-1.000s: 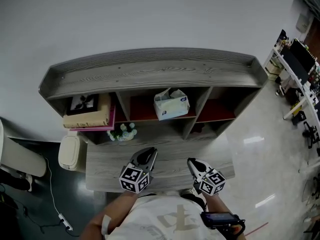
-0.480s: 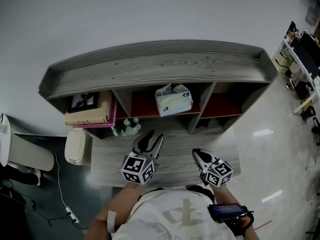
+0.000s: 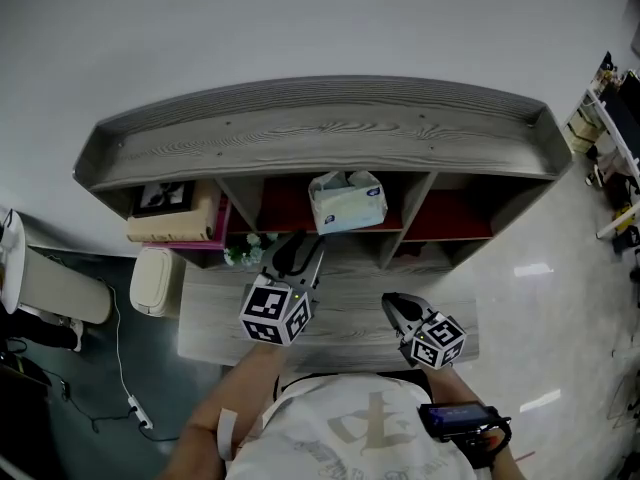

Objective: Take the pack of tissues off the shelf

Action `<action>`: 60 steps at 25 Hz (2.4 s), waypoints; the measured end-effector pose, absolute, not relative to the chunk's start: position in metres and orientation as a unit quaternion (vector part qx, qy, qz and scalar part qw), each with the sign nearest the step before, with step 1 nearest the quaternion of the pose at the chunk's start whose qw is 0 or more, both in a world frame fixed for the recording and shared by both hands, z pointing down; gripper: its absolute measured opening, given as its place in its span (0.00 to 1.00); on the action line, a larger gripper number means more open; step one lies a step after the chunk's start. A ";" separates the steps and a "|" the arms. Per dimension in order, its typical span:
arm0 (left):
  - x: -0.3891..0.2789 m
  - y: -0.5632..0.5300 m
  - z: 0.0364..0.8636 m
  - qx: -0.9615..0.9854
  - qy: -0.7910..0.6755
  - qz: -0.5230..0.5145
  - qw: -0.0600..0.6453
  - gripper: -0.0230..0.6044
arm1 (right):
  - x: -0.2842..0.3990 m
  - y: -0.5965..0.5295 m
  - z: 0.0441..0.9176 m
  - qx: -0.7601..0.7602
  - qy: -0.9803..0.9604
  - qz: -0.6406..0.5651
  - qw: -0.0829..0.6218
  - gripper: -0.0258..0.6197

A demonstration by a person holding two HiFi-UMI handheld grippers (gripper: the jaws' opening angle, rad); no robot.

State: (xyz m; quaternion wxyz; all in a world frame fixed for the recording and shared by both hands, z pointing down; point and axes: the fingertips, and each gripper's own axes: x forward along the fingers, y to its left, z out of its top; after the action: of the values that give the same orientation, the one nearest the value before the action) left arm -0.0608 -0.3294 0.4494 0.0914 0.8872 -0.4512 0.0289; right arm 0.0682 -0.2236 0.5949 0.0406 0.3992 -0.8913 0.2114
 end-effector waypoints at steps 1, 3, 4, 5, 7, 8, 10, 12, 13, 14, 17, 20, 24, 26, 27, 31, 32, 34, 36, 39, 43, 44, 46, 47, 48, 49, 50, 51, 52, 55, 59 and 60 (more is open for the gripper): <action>-0.059 -0.333 0.448 0.886 -0.454 0.031 0.091 0.31 | 0.069 -0.226 0.596 0.396 -0.893 0.212 0.041 0.05; -0.054 -0.340 0.445 0.884 -0.458 0.036 0.088 0.31 | 0.070 -0.229 0.598 0.389 -0.895 0.215 0.040 0.05; -0.052 -0.343 0.444 0.883 -0.459 0.038 0.088 0.31 | 0.070 -0.231 0.599 0.387 -0.895 0.217 0.039 0.05; -0.050 -0.346 0.444 0.882 -0.461 0.041 0.088 0.31 | 0.071 -0.232 0.600 0.385 -0.896 0.219 0.038 0.05; -0.048 -0.351 0.442 0.879 -0.466 0.046 0.088 0.31 | 0.073 -0.234 0.603 0.382 -0.896 0.224 0.037 0.05; -0.047 -0.353 0.441 0.877 -0.470 0.048 0.088 0.31 | 0.073 -0.235 0.605 0.380 -0.896 0.226 0.036 0.05; -0.046 -0.358 0.440 0.873 -0.476 0.053 0.090 0.31 | 0.075 -0.238 0.607 0.375 -0.897 0.230 0.036 0.05; -0.045 -0.362 0.440 0.870 -0.481 0.055 0.094 0.31 | 0.076 -0.240 0.609 0.371 -0.898 0.233 0.037 0.05; -0.044 -0.363 0.441 0.869 -0.483 0.055 0.096 0.31 | 0.077 -0.242 0.610 0.369 -0.899 0.234 0.037 0.05; -0.044 -0.364 0.442 0.868 -0.485 0.055 0.098 0.31 | 0.078 -0.243 0.610 0.367 -0.899 0.236 0.038 0.05; -0.044 -0.367 0.443 0.863 -0.492 0.052 0.101 0.30 | 0.084 -0.248 0.612 0.364 -0.899 0.239 0.038 0.05; -0.043 -0.369 0.444 0.860 -0.497 0.048 0.103 0.23 | 0.088 -0.249 0.615 0.364 -0.899 0.242 0.038 0.05; -0.044 -0.369 0.444 0.858 -0.501 0.045 0.103 0.18 | 0.091 -0.249 0.617 0.364 -0.898 0.245 0.036 0.05; -0.045 -0.369 0.443 0.857 -0.504 0.041 0.100 0.17 | 0.091 -0.249 0.617 0.364 -0.898 0.245 0.036 0.05; -0.046 -0.368 0.442 0.856 -0.506 0.039 0.098 0.13 | 0.092 -0.248 0.617 0.363 -0.898 0.245 0.036 0.05; -0.049 -0.367 0.438 0.855 -0.510 0.031 0.090 0.09 | 0.092 -0.247 0.617 0.362 -0.899 0.244 0.037 0.05; -0.049 -0.367 0.437 0.855 -0.510 0.029 0.089 0.09 | 0.092 -0.246 0.616 0.361 -0.899 0.243 0.038 0.05; -0.049 -0.365 0.436 0.856 -0.508 0.025 0.087 0.09 | 0.092 -0.246 0.616 0.362 -0.899 0.242 0.038 0.05; -0.049 -0.363 0.435 0.857 -0.507 0.022 0.087 0.09 | 0.092 -0.245 0.615 0.362 -0.900 0.242 0.037 0.05; -0.049 -0.360 0.436 0.859 -0.504 0.017 0.088 0.09 | 0.093 -0.244 0.615 0.363 -0.900 0.240 0.036 0.05; -0.054 -0.358 0.431 0.861 -0.502 0.006 0.084 0.08 | 0.090 -0.247 0.615 0.364 -0.900 0.236 0.033 0.05; -0.054 -0.356 0.431 0.862 -0.500 0.004 0.085 0.08 | 0.089 -0.244 0.615 0.365 -0.900 0.237 0.033 0.05; -0.056 -0.353 0.430 0.864 -0.497 0.000 0.086 0.08 | 0.086 -0.240 0.616 0.367 -0.899 0.238 0.032 0.05; -0.058 -0.352 0.428 0.864 -0.495 -0.004 0.087 0.08 | 0.085 -0.239 0.616 0.367 -0.899 0.238 0.032 0.05; -0.059 -0.351 0.426 0.865 -0.494 -0.010 0.087 0.08 | 0.084 -0.239 0.615 0.366 -0.900 0.236 0.033 0.05; -0.059 -0.350 0.424 0.866 -0.493 -0.016 0.087 0.08 | 0.085 -0.239 0.614 0.366 -0.900 0.233 0.034 0.05; -0.058 -0.349 0.421 0.867 -0.490 -0.021 0.086 0.08 | 0.086 -0.239 0.613 0.367 -0.900 0.231 0.036 0.05; -0.057 -0.347 0.419 0.869 -0.487 -0.025 0.084 0.08 | 0.087 -0.239 0.611 0.369 -0.900 0.229 0.037 0.05; -0.057 -0.345 0.417 0.870 -0.485 -0.028 0.084 0.08 | 0.088 -0.239 0.610 0.372 -0.899 0.228 0.038 0.05; -0.058 -0.340 0.414 0.874 -0.478 -0.033 0.083 0.08 | 0.088 -0.236 0.608 0.378 -0.897 0.227 0.036 0.05; -0.060 -0.333 0.411 0.878 -0.470 -0.041 0.081 0.08 | 0.086 -0.231 0.605 0.382 -0.896 0.223 0.037 0.05; -0.061 -0.331 0.410 0.879 -0.468 -0.042 0.081 0.08 | 0.085 -0.230 0.604 0.383 -0.896 0.222 0.037 0.05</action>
State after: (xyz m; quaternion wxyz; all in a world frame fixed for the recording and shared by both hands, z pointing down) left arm -0.0609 -0.3307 0.4102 0.0807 0.8790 -0.4681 -0.0421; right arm 0.0853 -0.2302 0.6040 0.0371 0.3832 -0.8958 0.2220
